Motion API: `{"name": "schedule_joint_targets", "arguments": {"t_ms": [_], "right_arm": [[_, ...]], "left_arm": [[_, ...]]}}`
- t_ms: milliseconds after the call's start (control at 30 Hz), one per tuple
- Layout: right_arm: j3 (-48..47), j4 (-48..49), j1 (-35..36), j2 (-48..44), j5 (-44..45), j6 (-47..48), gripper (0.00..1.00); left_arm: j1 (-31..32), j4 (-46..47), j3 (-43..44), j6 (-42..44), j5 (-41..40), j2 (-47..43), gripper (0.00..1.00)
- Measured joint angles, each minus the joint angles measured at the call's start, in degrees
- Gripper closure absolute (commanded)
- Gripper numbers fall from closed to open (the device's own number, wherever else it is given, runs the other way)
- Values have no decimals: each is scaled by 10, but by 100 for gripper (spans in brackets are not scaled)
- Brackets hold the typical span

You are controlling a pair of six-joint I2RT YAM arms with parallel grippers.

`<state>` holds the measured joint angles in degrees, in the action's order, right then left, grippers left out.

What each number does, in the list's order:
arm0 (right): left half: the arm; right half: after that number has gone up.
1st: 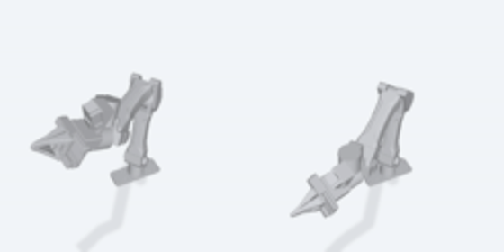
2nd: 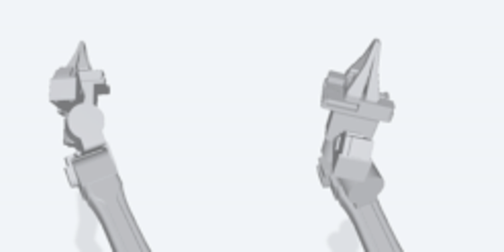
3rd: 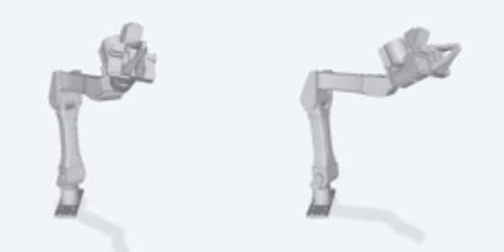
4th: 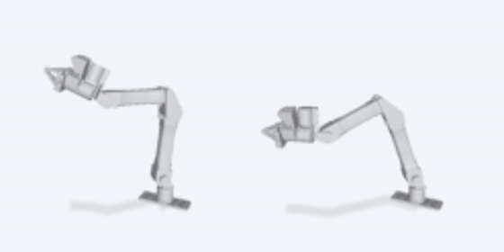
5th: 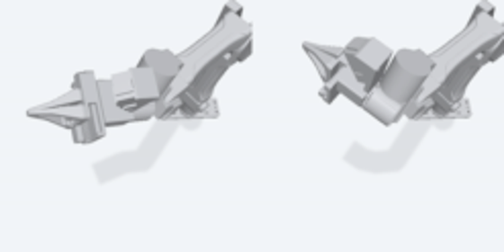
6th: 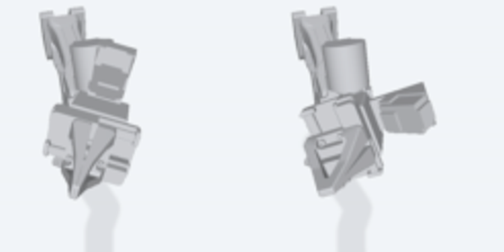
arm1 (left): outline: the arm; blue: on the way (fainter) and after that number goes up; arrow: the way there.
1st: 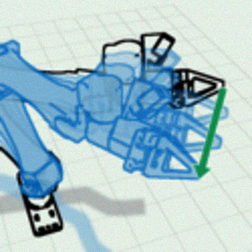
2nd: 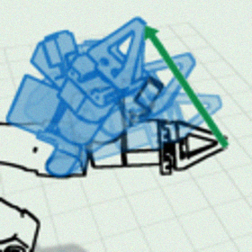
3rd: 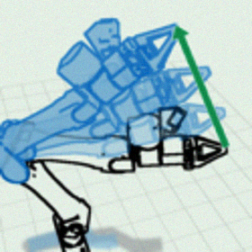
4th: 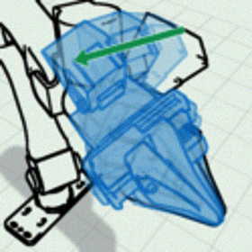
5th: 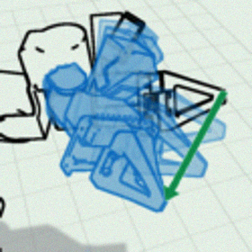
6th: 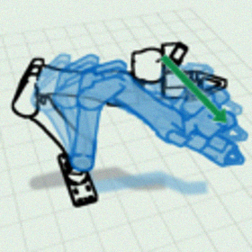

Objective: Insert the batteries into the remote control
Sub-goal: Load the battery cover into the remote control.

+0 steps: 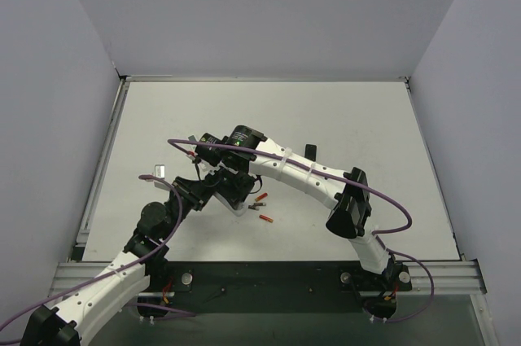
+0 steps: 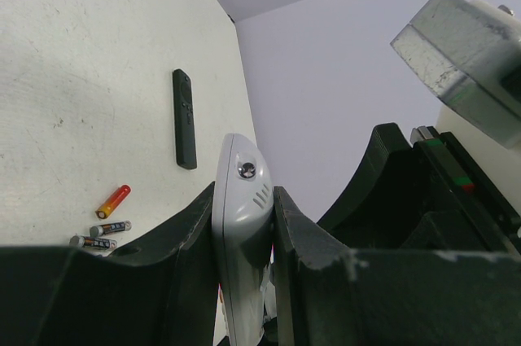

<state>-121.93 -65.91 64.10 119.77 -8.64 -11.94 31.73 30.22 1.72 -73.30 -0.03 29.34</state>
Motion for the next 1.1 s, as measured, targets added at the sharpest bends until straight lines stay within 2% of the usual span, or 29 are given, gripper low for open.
{"name": "schedule_joint_targets", "arguments": {"t_ms": [800,1000,1100], "right_arm": [[6,17,0,-4,-8,2,61],[6,19,-1,-4,-7,2,52],[6,23,-4,-5,-6,1,44]], "left_arm": [[1,-47,-1,-22,-25,-38,100],[2,-45,-1,-31,-25,-40,100],[4,-39,-1,-38,-25,-44,100]]}}
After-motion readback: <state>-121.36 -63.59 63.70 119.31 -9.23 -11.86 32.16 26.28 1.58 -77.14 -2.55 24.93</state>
